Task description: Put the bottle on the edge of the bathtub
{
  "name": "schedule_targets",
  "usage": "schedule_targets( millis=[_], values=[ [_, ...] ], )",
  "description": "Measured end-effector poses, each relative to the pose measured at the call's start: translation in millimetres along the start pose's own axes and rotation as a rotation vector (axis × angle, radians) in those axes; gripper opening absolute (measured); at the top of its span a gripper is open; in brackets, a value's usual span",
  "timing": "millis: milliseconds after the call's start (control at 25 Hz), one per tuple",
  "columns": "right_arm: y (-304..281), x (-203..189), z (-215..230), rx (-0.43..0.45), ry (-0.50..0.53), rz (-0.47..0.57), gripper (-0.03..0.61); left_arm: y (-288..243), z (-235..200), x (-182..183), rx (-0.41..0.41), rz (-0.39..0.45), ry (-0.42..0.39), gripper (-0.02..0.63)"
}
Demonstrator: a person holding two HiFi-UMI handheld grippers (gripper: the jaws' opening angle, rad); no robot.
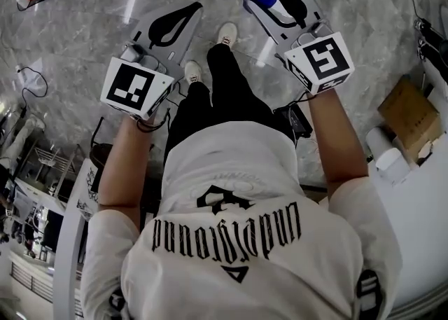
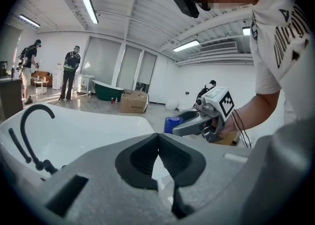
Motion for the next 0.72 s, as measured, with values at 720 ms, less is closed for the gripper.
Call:
schedule_targets(
  millis=[720],
  values=[
    [-60, -73, 33, 0.006, 0.048, -0.115, 0.155, -47, -27, -54, -0.018, -0.079, 0.048, 0.015]
  ],
)
Point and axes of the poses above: the fingertips, and each gripper's own axes: y backward along the fingers, z to its right, x out of its top, the point moved 5 cm from there along y, backward along the fingers, and after that the axes turned 2 degrees about -x, right-handed, at the moved point
